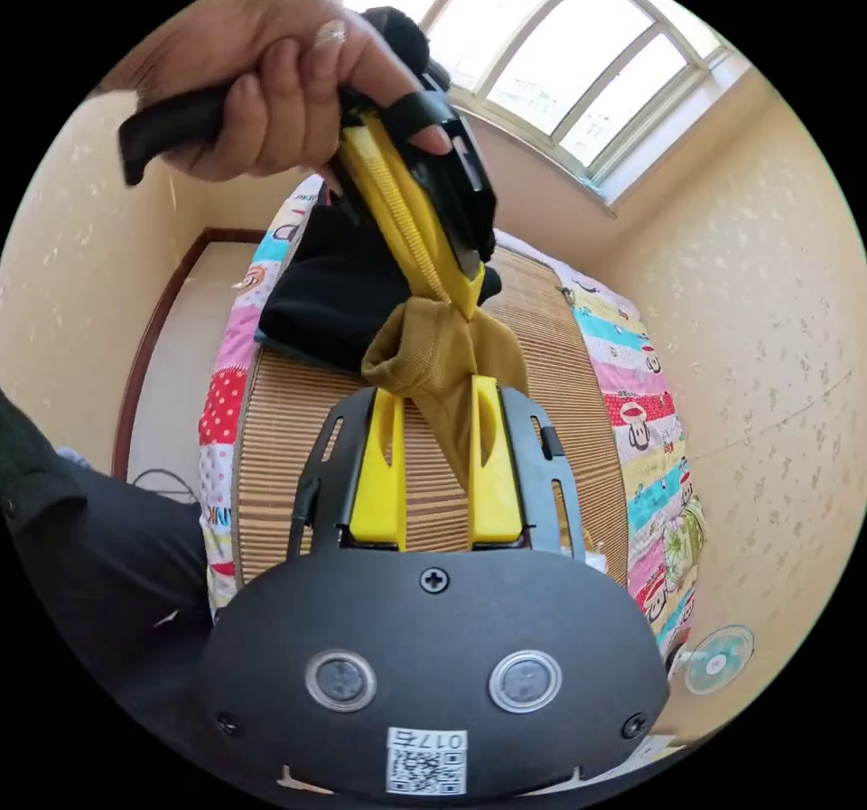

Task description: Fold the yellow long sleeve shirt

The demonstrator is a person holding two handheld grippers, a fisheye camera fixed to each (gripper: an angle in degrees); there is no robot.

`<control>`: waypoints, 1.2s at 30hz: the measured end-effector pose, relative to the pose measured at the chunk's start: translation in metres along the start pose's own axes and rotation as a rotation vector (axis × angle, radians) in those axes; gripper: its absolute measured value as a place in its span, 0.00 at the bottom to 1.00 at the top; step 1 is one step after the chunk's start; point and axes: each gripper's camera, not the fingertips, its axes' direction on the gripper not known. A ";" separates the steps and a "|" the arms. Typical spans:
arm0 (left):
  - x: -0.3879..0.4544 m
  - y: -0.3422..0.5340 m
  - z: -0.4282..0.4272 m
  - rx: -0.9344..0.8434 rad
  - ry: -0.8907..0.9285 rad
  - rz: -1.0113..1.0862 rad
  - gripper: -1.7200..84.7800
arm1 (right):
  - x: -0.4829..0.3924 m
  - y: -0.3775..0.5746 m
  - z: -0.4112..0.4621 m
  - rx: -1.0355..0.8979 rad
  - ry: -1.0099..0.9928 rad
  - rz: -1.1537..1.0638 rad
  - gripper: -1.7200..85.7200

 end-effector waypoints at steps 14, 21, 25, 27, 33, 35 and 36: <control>0.070 -0.006 0.065 0.023 -0.062 0.125 0.09 | 0.346 0.259 -0.044 0.532 -0.287 1.088 0.07; 0.057 -0.006 0.238 -0.196 -0.069 0.179 0.10 | 0.360 0.522 -0.059 0.590 -0.016 1.399 0.06; 0.036 -0.030 0.320 -0.205 -0.108 0.213 0.12 | 0.321 0.663 -0.007 0.377 -0.017 1.746 0.06; 0.028 -0.059 0.366 -0.180 -0.137 0.245 0.14 | 0.304 0.701 0.012 0.316 -0.068 1.832 0.06; 0.044 -0.126 0.443 -0.063 -0.176 0.346 0.17 | 0.303 0.745 0.002 0.616 -0.224 1.879 0.10; 0.044 -0.141 0.469 -0.118 -0.212 0.326 0.15 | 0.314 0.747 0.002 0.596 -0.230 1.888 0.09; 0.044 -0.149 0.483 -0.165 -0.262 0.318 0.11 | 0.318 0.746 0.003 0.563 -0.224 1.895 0.08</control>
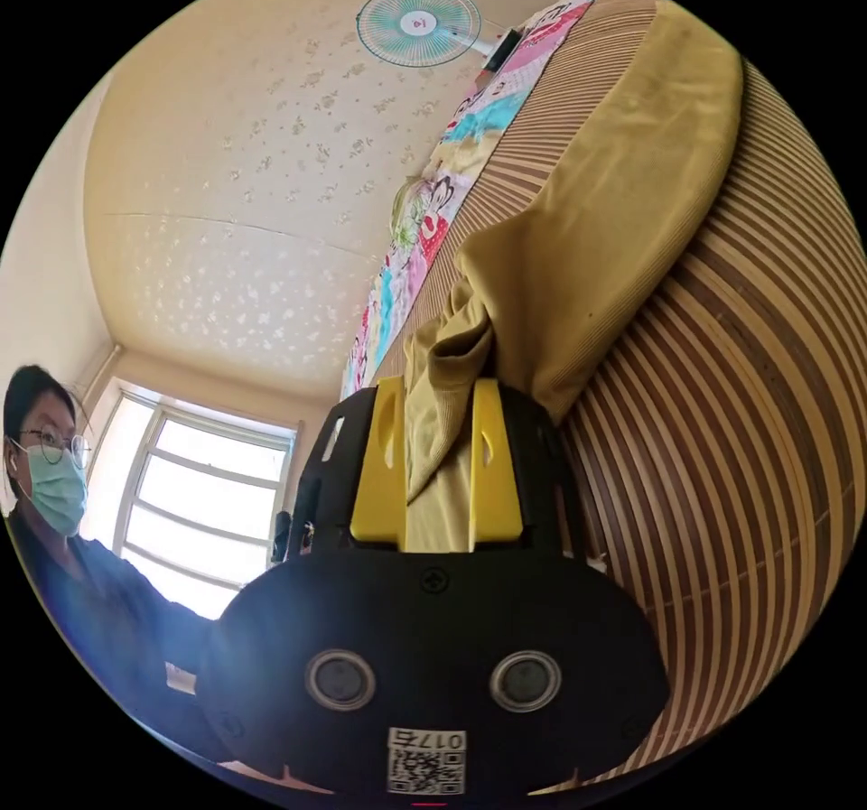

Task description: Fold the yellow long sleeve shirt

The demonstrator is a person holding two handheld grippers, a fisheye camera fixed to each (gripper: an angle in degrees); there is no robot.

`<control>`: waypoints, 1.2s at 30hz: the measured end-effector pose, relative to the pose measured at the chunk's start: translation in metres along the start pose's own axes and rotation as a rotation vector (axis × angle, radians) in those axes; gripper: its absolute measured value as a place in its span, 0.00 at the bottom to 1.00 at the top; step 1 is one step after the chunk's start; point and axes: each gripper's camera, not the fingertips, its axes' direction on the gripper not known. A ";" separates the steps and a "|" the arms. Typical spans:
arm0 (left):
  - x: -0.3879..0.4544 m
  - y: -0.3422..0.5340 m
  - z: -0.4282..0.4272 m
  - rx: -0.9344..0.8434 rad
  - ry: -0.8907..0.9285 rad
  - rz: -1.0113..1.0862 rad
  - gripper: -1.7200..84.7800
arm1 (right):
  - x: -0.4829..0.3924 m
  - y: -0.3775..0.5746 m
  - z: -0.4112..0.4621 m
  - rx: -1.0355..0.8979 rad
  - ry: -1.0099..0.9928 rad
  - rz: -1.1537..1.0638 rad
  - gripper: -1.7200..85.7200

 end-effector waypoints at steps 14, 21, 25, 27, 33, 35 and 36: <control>-0.039 0.015 -0.026 0.189 -0.043 0.052 0.11 | -0.040 -0.045 -0.069 0.157 0.453 0.026 0.11; -0.057 0.073 -0.022 0.199 -0.068 0.001 0.12 | 0.044 -0.122 -0.133 0.394 0.587 0.350 0.12; -0.077 0.080 -0.040 0.240 -0.117 0.016 0.11 | 0.076 -0.127 -0.147 0.556 0.393 0.452 0.12; -0.089 0.081 -0.053 0.272 -0.159 0.008 0.12 | 0.088 -0.127 -0.147 0.595 0.293 0.477 0.11; -0.078 0.083 -0.075 0.322 -0.216 0.045 0.12 | 0.085 -0.124 -0.147 0.611 0.273 0.492 0.06; -0.069 0.089 -0.084 0.366 -0.214 0.055 0.12 | 0.047 -0.127 -0.142 0.611 0.239 0.313 0.06; -0.064 0.094 -0.088 0.387 -0.203 0.048 0.12 | 0.038 -0.130 -0.138 0.592 0.184 0.262 0.06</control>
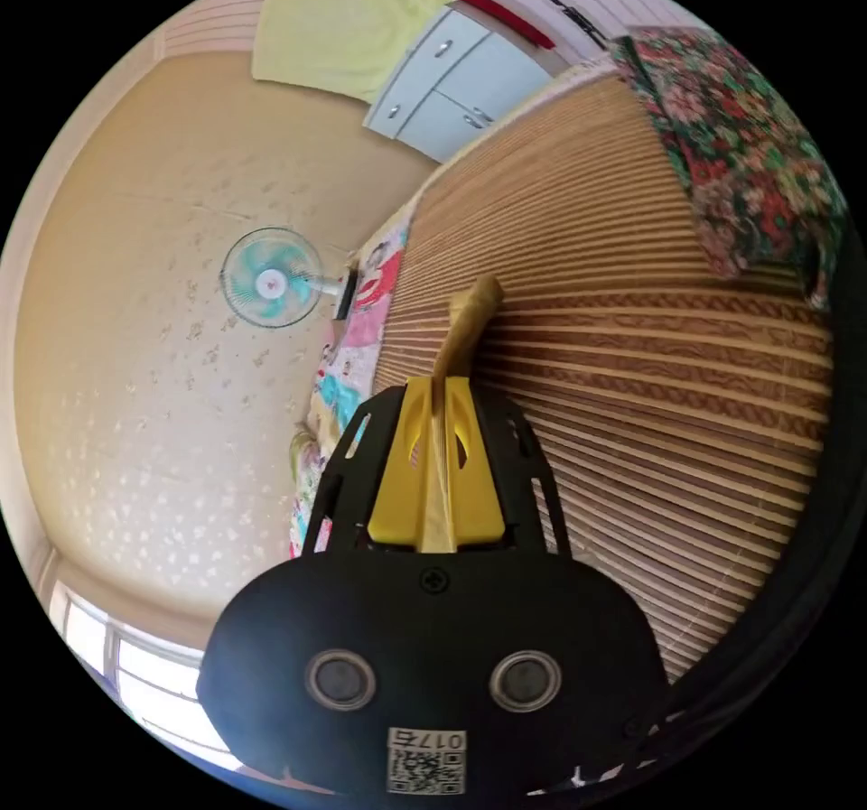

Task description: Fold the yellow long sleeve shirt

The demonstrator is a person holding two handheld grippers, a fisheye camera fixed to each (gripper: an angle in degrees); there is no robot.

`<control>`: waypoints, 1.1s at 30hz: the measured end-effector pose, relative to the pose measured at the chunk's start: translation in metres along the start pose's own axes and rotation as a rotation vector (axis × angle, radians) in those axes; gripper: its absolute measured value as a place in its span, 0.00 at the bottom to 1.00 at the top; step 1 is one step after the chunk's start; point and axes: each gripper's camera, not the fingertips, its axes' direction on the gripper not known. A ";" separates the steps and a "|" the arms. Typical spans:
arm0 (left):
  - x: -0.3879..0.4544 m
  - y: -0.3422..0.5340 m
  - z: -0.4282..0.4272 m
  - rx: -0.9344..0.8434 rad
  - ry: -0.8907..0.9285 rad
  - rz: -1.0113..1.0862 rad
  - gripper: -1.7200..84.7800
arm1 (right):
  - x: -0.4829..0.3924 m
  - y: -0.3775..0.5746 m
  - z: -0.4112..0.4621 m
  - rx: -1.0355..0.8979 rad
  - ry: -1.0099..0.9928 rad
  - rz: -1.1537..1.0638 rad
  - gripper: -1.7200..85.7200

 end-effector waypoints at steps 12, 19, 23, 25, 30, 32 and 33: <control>0.001 0.049 0.019 0.036 0.350 -0.177 0.14 | -0.290 0.360 -0.011 -0.452 -0.562 -0.857 0.06; -0.021 0.043 0.044 -0.001 0.436 -0.202 0.15 | -0.225 0.630 0.060 -0.938 0.020 -1.310 0.08; -0.011 0.019 0.057 -0.032 0.397 -0.101 0.15 | -0.232 0.606 0.024 -0.902 -0.030 -1.325 0.10; -0.001 0.007 0.069 -0.050 0.380 -0.053 0.15 | -0.227 0.577 0.019 -0.882 -0.021 -1.257 0.10; 0.025 -0.013 0.129 -0.223 0.139 0.054 0.10 | -0.194 0.492 0.029 -0.863 0.061 -0.981 0.10; 0.020 -0.014 0.125 -0.173 0.096 0.086 0.05 | -0.176 0.464 0.032 -0.850 0.100 -0.889 0.10; 0.011 -0.014 0.112 -0.098 0.151 0.110 0.05 | -0.173 0.457 0.030 -0.842 0.108 -0.872 0.10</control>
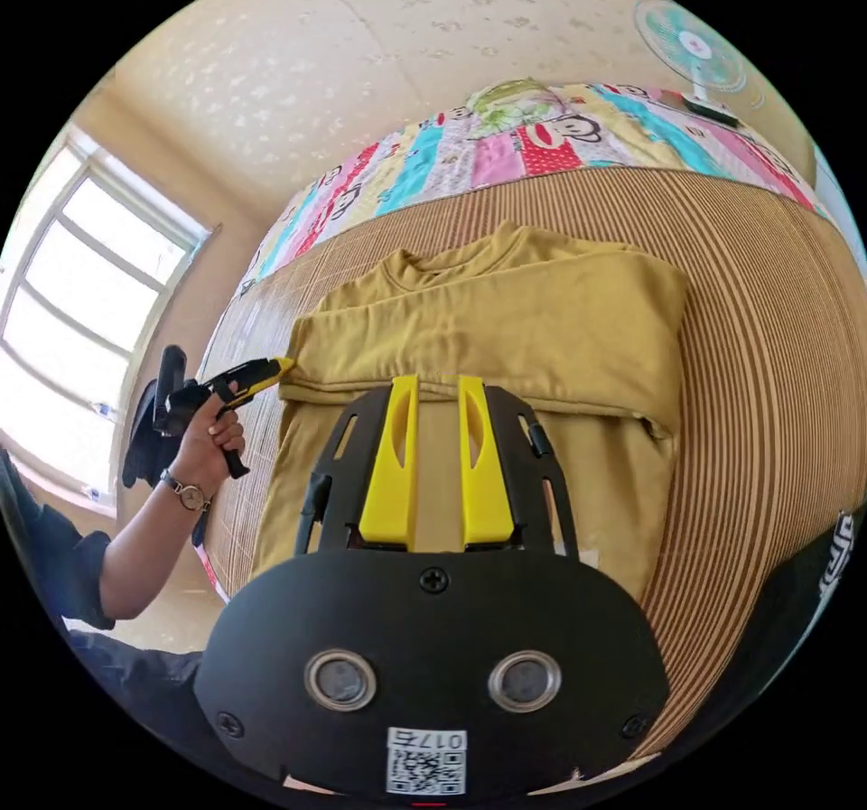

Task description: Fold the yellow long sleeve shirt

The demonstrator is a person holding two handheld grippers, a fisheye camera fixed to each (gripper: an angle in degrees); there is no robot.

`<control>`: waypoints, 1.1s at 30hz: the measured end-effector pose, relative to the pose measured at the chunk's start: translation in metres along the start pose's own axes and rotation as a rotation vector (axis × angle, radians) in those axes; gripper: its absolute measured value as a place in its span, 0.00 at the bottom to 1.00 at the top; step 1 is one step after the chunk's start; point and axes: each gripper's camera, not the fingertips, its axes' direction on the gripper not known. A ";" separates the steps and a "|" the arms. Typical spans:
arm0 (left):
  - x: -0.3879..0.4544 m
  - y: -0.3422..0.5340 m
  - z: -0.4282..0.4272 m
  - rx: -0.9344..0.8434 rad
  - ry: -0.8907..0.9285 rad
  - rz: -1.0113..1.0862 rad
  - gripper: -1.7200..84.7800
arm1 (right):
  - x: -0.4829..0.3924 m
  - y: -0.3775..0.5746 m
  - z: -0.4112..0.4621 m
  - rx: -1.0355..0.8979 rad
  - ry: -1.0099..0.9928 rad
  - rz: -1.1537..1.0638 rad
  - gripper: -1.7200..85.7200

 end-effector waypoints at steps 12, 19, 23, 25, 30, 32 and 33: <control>-0.075 0.072 -0.081 -0.241 0.160 0.020 0.15 | 0.115 0.083 -0.079 -0.131 0.061 0.266 0.11; -0.080 0.166 -0.108 -0.528 0.177 -0.014 0.15 | 0.153 0.154 -0.093 -0.394 -0.018 0.222 0.12; -0.077 0.203 -0.117 -0.700 0.125 0.069 0.15 | 0.165 0.185 -0.092 -0.487 -0.018 0.199 0.13; -0.080 0.211 -0.121 -0.741 0.133 0.083 0.14 | 0.172 0.197 -0.091 -0.513 -0.034 0.202 0.13; -0.095 0.209 -0.121 -0.797 0.154 0.085 0.09 | 0.197 0.218 -0.098 -0.481 -0.122 0.247 0.12; -0.103 0.202 -0.120 -0.820 0.182 0.087 0.08 | 0.211 0.224 -0.101 -0.451 -0.154 0.279 0.12; -0.110 0.197 -0.119 -0.842 0.214 0.068 0.08 | 0.215 0.225 -0.101 -0.447 -0.164 0.285 0.11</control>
